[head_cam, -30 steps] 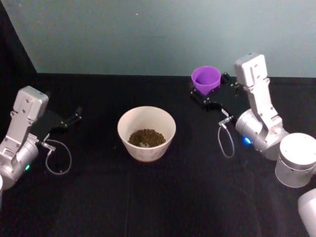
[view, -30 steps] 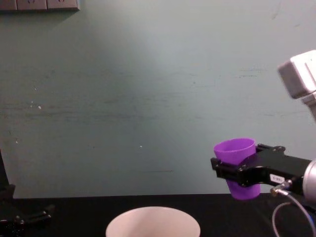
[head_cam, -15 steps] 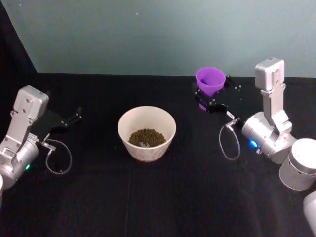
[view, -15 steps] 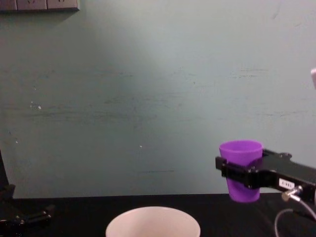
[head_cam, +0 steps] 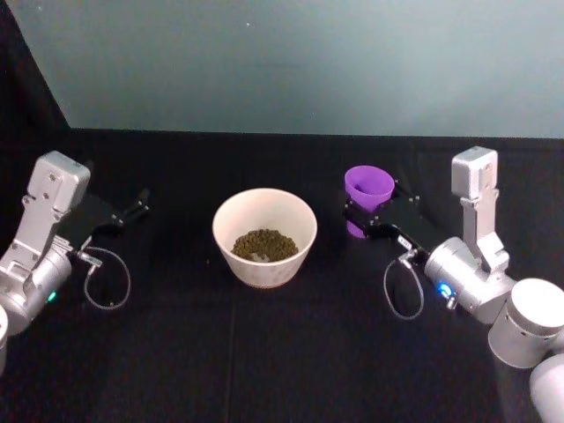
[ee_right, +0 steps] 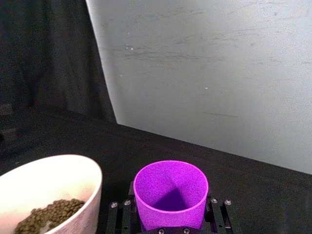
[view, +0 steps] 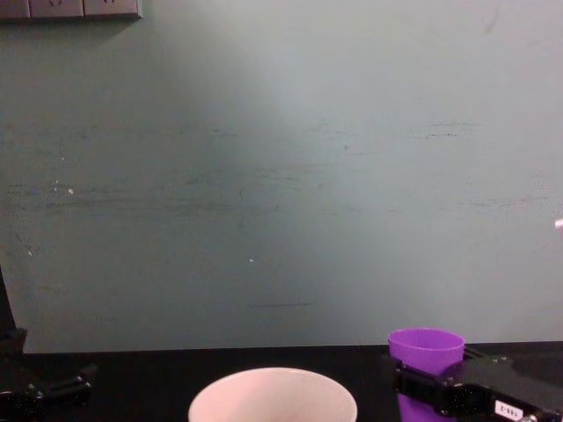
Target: Pick up the cup and pour the mung beans from the cup into the bowl.
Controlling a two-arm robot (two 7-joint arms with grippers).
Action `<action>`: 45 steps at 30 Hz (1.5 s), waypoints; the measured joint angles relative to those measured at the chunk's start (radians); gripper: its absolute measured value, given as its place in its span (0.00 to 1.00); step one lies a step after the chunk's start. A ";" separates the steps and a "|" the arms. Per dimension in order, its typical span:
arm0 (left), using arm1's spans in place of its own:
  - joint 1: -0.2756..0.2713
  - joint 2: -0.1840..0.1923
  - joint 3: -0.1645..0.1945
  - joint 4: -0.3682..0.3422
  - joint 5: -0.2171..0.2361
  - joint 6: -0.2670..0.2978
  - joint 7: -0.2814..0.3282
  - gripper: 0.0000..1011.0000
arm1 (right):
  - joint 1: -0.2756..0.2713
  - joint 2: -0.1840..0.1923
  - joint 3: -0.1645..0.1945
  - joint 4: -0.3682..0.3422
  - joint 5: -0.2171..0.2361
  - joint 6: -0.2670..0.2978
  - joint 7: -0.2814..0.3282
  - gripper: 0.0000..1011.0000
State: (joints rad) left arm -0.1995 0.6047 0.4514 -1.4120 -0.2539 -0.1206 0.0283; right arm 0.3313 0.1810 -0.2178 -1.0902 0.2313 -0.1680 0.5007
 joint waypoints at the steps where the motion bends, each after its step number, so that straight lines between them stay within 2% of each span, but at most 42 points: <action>1: 0.000 0.000 0.000 0.000 0.000 0.000 0.000 0.99 | 0.001 0.000 -0.003 0.009 0.007 -0.006 0.006 0.73; 36: 0.000 0.000 0.000 0.000 0.000 0.000 0.000 0.99 | 0.034 0.029 -0.080 0.073 0.053 -0.048 -0.017 0.73; 38: 0.000 0.000 0.000 0.000 0.000 0.000 0.000 0.99 | 0.034 0.029 -0.082 0.073 0.054 -0.048 -0.018 0.75; 45: 0.000 0.000 0.000 0.000 0.000 0.000 0.000 0.99 | 0.034 0.031 -0.087 0.072 0.063 -0.049 -0.021 0.94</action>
State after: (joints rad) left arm -0.1995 0.6047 0.4514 -1.4120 -0.2539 -0.1205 0.0283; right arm 0.3656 0.2118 -0.3050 -1.0182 0.2942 -0.2173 0.4795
